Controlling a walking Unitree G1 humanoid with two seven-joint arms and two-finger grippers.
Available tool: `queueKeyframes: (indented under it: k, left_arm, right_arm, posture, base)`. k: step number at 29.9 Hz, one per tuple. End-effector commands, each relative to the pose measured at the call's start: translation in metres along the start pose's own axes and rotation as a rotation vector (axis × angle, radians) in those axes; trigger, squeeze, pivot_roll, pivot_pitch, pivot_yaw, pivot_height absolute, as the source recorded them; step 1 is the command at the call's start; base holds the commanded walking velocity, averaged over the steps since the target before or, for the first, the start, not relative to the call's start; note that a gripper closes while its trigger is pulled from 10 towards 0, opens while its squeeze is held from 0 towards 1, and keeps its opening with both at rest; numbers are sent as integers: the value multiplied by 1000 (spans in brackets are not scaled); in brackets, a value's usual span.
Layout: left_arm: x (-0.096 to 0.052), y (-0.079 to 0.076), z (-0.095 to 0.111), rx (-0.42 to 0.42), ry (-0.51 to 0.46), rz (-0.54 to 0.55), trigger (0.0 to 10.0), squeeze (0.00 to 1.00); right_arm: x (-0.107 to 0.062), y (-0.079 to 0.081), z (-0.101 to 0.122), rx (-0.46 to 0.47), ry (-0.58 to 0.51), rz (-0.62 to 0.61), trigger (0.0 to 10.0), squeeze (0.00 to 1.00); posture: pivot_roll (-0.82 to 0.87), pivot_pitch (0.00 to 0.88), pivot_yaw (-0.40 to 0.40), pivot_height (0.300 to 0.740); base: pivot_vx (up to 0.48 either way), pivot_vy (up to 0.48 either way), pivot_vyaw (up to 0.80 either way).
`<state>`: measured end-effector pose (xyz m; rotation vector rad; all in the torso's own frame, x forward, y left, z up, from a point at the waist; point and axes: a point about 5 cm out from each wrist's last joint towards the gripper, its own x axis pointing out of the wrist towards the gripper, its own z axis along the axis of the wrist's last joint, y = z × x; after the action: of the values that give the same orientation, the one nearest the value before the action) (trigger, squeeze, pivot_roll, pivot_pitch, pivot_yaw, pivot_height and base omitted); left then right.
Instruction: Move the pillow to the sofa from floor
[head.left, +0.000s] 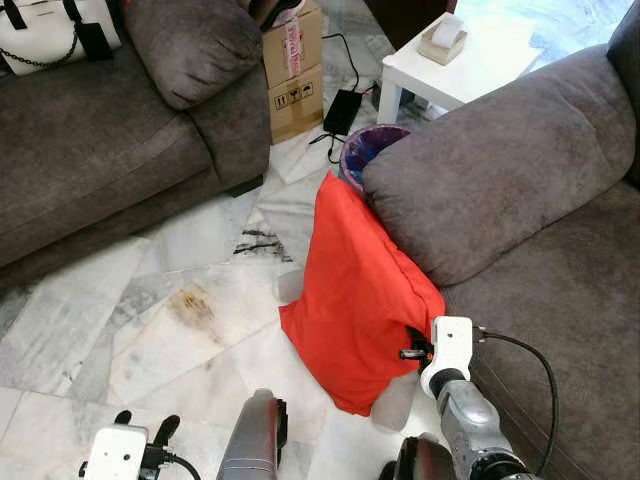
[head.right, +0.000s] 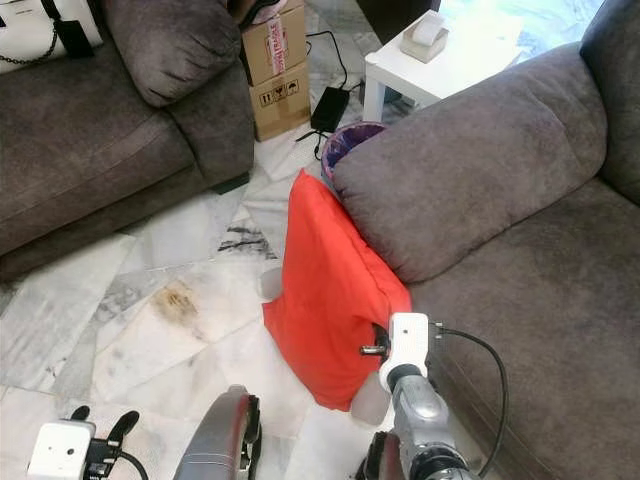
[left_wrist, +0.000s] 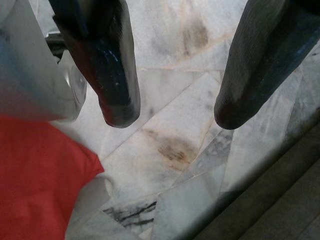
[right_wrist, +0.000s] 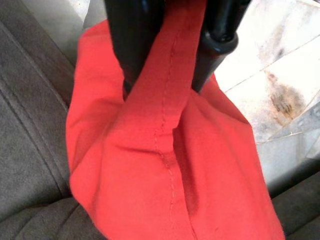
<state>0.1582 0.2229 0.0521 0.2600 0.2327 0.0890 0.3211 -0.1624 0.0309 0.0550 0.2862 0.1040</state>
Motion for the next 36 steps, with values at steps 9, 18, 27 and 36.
queueKeyframes:
  k: [9,18,27,36]
  left_arm:
    - [5,1,-12,4,52,-7,10000,0]
    - [19,3,-10,-6,32,3,10000,0]
    - [45,-5,-6,-29,11,0,10000,0]
    - [63,-11,-4,-52,-12,6,10000,0]
  right_arm:
    - [-10,7,-23,33,46,13,0,0]
    - [-15,10,-29,65,38,-7,0,0]
    - [-14,13,-25,46,5,24,0,0]
    - [-18,25,-28,63,-34,79,0,0]
  posture:
    - [298,291,69,645]
    - [275,243,66,645]
    - [220,208,59,645]
    - [172,189,39,645]
  base:
    - [0,0,0]
    - [0,0,0]
    - [0,0,0]
    - [0,0,0]
